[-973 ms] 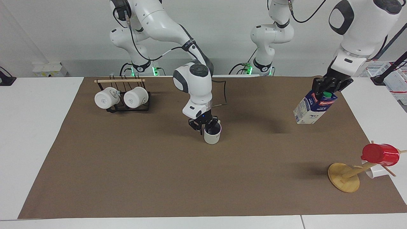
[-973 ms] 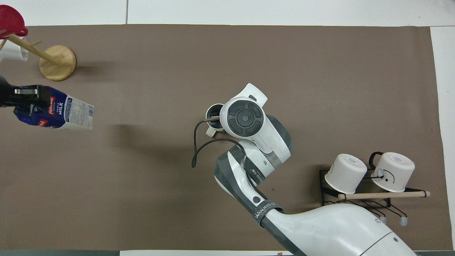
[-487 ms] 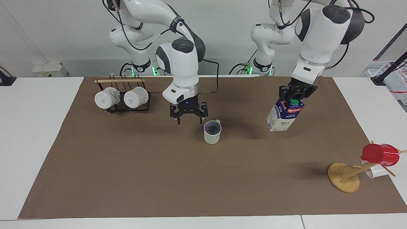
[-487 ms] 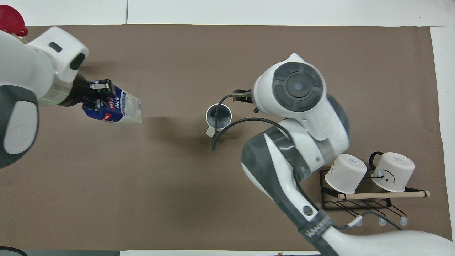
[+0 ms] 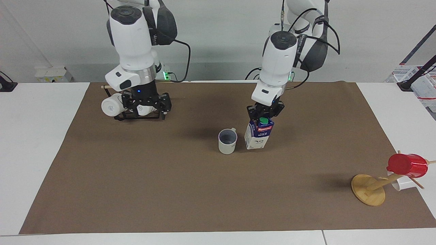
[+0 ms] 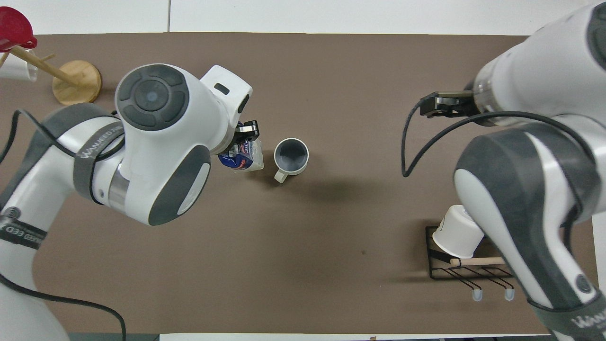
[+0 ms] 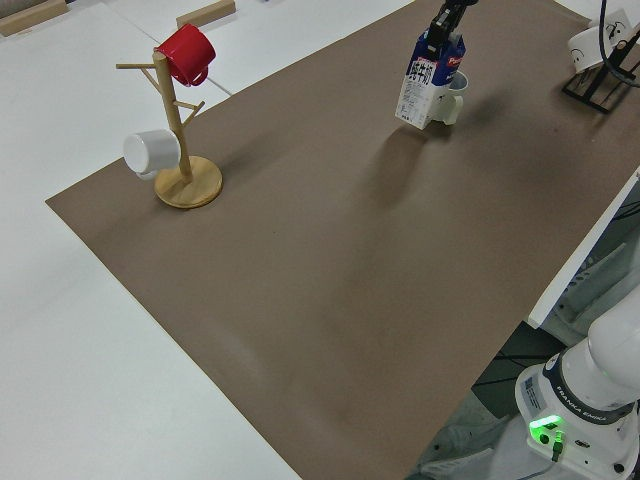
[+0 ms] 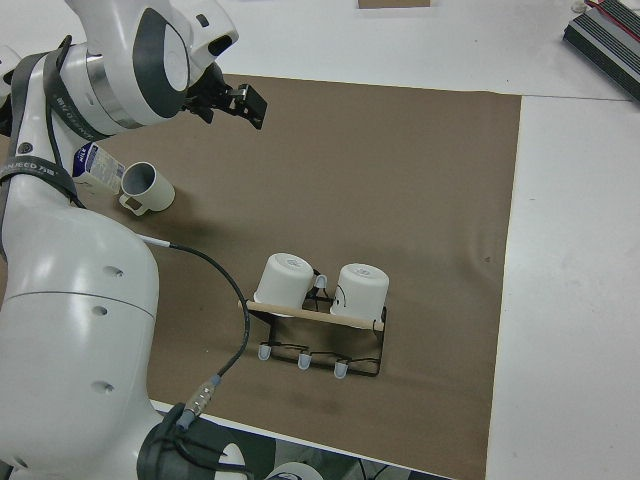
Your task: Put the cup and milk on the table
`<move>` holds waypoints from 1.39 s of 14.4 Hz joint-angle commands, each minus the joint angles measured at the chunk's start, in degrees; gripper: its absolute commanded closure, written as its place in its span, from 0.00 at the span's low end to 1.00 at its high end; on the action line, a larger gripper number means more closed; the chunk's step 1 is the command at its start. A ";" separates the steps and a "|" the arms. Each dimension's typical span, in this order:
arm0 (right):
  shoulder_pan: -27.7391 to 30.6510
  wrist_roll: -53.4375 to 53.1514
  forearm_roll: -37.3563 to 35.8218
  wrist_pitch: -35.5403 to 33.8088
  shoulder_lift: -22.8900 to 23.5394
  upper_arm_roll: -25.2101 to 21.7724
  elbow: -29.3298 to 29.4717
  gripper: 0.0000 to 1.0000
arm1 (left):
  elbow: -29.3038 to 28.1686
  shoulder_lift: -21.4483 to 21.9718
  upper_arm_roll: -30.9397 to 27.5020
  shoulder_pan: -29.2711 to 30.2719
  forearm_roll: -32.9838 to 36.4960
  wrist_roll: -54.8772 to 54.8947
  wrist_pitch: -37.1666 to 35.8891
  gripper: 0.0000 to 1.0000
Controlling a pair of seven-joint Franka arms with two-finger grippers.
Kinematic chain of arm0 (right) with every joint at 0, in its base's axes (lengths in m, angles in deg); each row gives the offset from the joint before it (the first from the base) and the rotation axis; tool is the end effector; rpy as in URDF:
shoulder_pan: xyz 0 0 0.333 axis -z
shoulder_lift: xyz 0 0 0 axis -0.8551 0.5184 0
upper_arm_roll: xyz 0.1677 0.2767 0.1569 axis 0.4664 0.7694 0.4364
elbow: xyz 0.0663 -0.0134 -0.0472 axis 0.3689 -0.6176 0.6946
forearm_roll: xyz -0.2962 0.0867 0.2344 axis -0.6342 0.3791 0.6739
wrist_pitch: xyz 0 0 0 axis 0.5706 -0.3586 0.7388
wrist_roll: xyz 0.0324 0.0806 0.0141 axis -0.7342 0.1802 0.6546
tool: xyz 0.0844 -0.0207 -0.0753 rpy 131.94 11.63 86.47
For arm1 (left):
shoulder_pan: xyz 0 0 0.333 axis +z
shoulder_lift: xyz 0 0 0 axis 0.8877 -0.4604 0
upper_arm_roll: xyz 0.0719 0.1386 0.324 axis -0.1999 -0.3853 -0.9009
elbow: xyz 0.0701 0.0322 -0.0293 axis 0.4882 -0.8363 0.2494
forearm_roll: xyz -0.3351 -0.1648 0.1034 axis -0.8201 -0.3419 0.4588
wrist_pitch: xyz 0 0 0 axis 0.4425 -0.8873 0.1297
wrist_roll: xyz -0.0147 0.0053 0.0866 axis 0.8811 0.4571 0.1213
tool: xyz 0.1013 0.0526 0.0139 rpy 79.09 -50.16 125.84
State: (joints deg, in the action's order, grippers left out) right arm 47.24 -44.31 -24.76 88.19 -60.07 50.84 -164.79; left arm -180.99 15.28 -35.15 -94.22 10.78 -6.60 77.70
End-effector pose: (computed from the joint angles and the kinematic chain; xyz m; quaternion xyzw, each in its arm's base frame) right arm 0.5805 0.1120 0.6244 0.9971 -0.0341 0.0569 0.0360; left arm 0.5368 -0.3255 0.5236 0.9978 0.0511 0.0428 0.0011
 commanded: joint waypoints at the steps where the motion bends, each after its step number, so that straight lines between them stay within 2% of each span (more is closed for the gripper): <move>1: 4.58 6.21 1.65 -5.47 -3.35 0.49 -0.37 0.00 | -2.71 0.60 -0.89 -1.68 1.34 -1.66 2.40 1.00; 3: 8.62 8.14 2.09 -9.16 -4.58 0.49 -0.72 0.00 | -4.46 0.96 -0.89 -1.68 1.34 -2.71 4.86 1.00; 8: 14.61 13.41 3.94 -16.19 -6.08 0.23 1.56 0.00 | -7.19 2.01 -0.89 -1.68 1.34 -3.07 5.40 1.00; 14: 15.06 14.39 3.68 -16.30 -6.44 0.31 1.82 0.00 | -7.72 2.01 -0.89 -1.15 1.34 -2.72 7.33 0.99; 15: 14.97 14.22 3.85 -16.21 -6.35 0.40 1.91 0.00 | -7.64 2.01 -0.89 -1.06 1.34 -2.72 7.68 0.58; 16: 14.88 13.00 3.85 -16.21 -6.35 0.40 1.91 0.00 | -7.72 2.01 -0.89 -0.98 1.34 -2.80 7.77 0.24; 17: 14.88 11.94 3.94 -16.29 -6.35 0.40 1.91 0.00 | -7.64 2.01 -0.98 -0.98 1.34 -2.72 7.69 0.00; 20: 14.79 11.58 4.03 -16.29 -6.43 0.49 1.83 0.00 | -6.76 2.19 -0.98 -1.24 1.34 -2.89 6.72 0.00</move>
State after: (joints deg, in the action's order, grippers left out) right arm 61.94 -31.75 -21.64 72.58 -66.46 51.11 -163.51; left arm -186.25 15.43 -35.90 -95.12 11.00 -8.56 83.96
